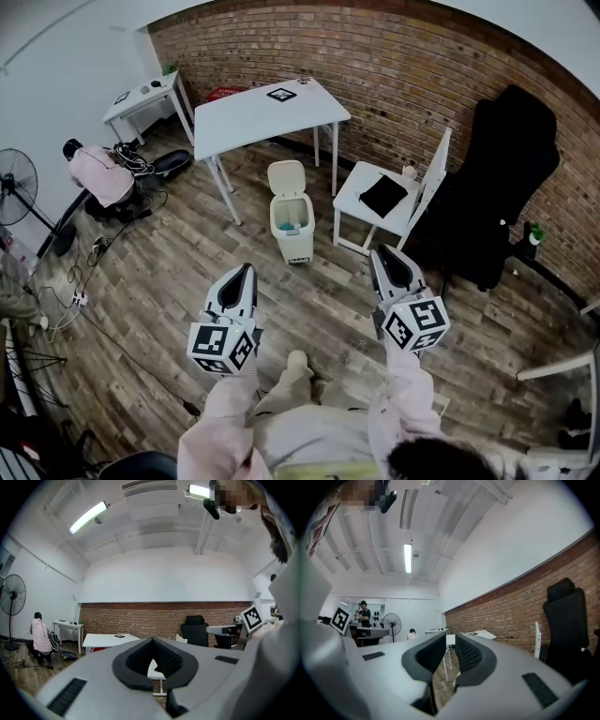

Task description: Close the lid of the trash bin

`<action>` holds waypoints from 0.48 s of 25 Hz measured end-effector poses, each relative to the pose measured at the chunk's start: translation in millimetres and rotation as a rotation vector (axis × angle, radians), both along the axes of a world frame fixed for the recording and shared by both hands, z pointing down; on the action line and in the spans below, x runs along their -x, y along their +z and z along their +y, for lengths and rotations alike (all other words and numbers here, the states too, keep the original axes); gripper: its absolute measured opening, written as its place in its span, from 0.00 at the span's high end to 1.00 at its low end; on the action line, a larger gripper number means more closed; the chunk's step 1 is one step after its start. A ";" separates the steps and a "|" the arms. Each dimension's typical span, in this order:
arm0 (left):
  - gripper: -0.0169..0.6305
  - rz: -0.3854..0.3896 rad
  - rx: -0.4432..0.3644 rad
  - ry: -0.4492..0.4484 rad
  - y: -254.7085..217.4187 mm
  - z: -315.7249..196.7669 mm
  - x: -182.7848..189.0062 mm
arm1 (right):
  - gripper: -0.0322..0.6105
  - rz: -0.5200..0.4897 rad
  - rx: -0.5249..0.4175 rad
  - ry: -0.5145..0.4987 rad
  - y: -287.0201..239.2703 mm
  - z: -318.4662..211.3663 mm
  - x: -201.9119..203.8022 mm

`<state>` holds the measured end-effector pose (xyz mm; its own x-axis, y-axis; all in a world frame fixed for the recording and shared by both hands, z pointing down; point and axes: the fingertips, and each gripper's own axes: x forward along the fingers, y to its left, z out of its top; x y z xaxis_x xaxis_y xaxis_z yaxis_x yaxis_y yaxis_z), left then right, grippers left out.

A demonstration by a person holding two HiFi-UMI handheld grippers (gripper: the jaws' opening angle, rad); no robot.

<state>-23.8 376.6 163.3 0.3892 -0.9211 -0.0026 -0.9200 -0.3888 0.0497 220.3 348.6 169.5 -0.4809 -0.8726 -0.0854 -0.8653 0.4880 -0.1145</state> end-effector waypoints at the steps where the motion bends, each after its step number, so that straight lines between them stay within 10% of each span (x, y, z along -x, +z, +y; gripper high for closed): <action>1: 0.99 -0.001 0.003 0.002 1.0 -1.8 -0.7 | 0.88 0.000 0.002 0.002 1.1 -1.7 -0.6; 12: 0.99 0.003 0.059 -0.005 23.4 -45.2 14.8 | 0.75 -0.013 0.068 -0.006 26.0 -48.3 16.4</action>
